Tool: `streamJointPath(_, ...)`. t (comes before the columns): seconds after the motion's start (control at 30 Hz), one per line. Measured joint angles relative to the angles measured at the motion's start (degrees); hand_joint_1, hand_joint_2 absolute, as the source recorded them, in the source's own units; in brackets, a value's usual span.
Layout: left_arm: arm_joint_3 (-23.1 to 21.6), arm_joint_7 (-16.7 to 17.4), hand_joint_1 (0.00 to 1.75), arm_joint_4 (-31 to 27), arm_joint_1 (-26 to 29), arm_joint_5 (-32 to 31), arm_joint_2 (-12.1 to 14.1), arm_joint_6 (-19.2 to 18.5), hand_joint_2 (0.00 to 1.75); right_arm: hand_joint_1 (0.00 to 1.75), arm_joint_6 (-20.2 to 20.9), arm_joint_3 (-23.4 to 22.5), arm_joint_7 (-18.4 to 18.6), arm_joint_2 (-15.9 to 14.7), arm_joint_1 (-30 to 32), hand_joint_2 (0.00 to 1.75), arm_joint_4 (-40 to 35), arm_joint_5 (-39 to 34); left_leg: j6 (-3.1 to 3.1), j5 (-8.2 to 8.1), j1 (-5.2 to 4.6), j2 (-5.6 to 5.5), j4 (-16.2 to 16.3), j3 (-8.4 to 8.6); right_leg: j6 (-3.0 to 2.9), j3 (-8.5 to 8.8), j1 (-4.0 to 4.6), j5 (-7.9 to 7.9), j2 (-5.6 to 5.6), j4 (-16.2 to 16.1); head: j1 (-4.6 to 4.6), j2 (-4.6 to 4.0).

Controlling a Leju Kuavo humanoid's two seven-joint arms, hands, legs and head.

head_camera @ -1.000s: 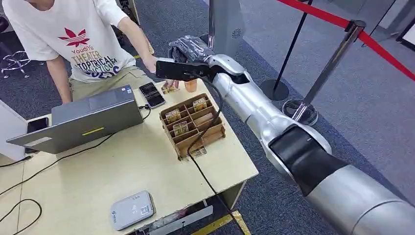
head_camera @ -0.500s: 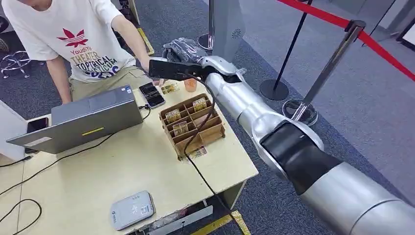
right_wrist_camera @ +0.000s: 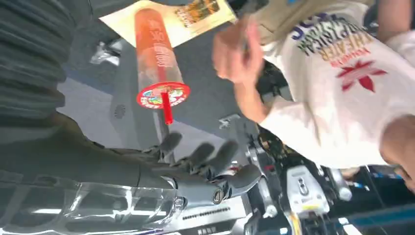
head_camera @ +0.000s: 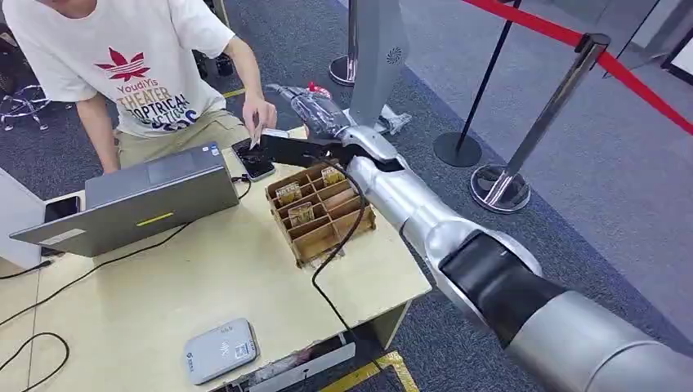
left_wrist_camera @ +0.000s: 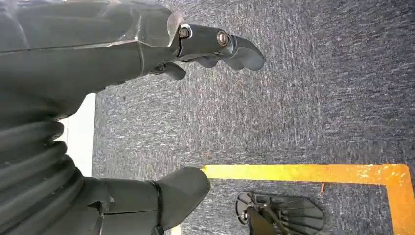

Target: Pass the card to the sensor for recognition and then transmit it.

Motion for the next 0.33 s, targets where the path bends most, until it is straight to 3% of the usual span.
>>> streamJointPath(0.2,0.0,-0.5,0.00,0.0,0.0,0.3,0.0,0.6,1.75,0.00,-4.9,-3.0,-4.3,0.7,8.9,1.75,-9.9,-4.4,0.00,-0.01,0.01,-0.05,0.0,-0.02,0.00,0.00,0.01,-0.01,-0.02,0.0,0.00,0.00)
streamJointPath(0.33,0.0,-0.7,0.00,0.0,0.1,1.0,0.0,0.9,1.75,0.00,-4.6,-5.0,-8.1,2.1,16.1,1.75,-17.1,-11.7,0.01,-0.01,0.01,-0.07,0.0,-0.03,-0.01,0.01,0.02,-0.05,-0.04,0.0,0.00,0.00)
